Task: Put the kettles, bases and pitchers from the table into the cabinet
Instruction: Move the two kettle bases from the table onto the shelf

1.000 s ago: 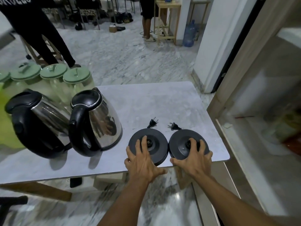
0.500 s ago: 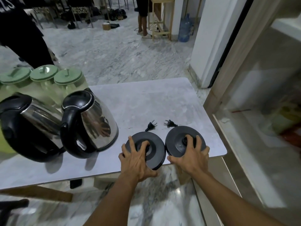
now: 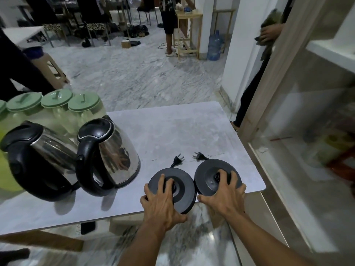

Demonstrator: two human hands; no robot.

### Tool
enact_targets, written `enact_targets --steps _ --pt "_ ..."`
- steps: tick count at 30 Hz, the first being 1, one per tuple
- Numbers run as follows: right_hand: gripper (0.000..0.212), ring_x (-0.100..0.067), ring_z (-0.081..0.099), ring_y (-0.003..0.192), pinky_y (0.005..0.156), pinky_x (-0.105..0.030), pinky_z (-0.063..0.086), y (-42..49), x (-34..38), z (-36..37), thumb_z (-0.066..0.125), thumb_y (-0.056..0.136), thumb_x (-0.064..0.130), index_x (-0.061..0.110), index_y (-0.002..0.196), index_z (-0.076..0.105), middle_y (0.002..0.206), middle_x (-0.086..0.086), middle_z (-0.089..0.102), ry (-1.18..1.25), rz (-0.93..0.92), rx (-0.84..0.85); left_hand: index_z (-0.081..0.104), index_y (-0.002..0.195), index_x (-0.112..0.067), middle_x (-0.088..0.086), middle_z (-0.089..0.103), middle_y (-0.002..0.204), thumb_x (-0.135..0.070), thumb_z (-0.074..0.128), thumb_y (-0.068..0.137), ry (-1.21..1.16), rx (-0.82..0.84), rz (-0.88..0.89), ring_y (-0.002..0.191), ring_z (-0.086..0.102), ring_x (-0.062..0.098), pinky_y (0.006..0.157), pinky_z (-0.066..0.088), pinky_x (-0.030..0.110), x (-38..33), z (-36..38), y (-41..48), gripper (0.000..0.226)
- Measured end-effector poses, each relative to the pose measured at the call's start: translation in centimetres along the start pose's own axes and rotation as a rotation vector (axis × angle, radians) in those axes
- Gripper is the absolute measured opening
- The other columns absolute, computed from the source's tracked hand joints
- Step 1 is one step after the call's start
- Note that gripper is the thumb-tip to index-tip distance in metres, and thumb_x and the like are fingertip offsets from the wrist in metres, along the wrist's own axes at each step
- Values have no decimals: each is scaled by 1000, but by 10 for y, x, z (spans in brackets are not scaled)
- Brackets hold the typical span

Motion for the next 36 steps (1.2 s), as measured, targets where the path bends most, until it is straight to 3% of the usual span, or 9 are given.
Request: enact_targets --steps 5,9,18,27,36 --pt "113 -46 28 134 107 -45 38 -1 2 -5 69 58 76 32 149 19 162 -9 8 1 8 -31 20 136 -32 -3 -2 160 -58 68 47 39 -12 2 137 11 48 97 35 50 -4 -7 1 105" --pt "111 -43 32 127 104 -43 40 -3 5 -21 68 53 74 33 145 22 159 -8 11 15 7 -101 21 138 -31 1 -3 160 -59 70 48 85 -39 30 137 10 49 98 34 50 -10 -27 4 107" --pt "111 -51 10 143 116 -54 26 -48 11 -160 74 62 67 33 151 16 165 -10 -1 99 67 -341 22 135 -30 2 3 159 -58 74 47 88 -243 266 136 10 51 100 31 54 -76 -171 -4 105" --pt "104 -53 3 145 116 -61 23 -310 -78 -309 76 69 60 32 151 19 165 -10 -2 122 492 -846 23 134 -32 3 5 159 -58 78 48 -16 -471 898 135 18 54 102 33 60 -218 -289 -180 105" --pt "107 -54 11 143 115 -60 25 -573 -189 -340 78 65 60 31 151 21 164 -13 4 44 1019 -1100 14 139 -30 6 -1 161 -60 81 54 -48 -416 1432 140 6 56 104 26 63 -333 -279 -407 112"
Point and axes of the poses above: each hand's wrist, its own y-axis towards the middle knuckle, its own z-axis out of the palm, x = y × z, the point moved 10 cm from there along y, towards the middle knuckle
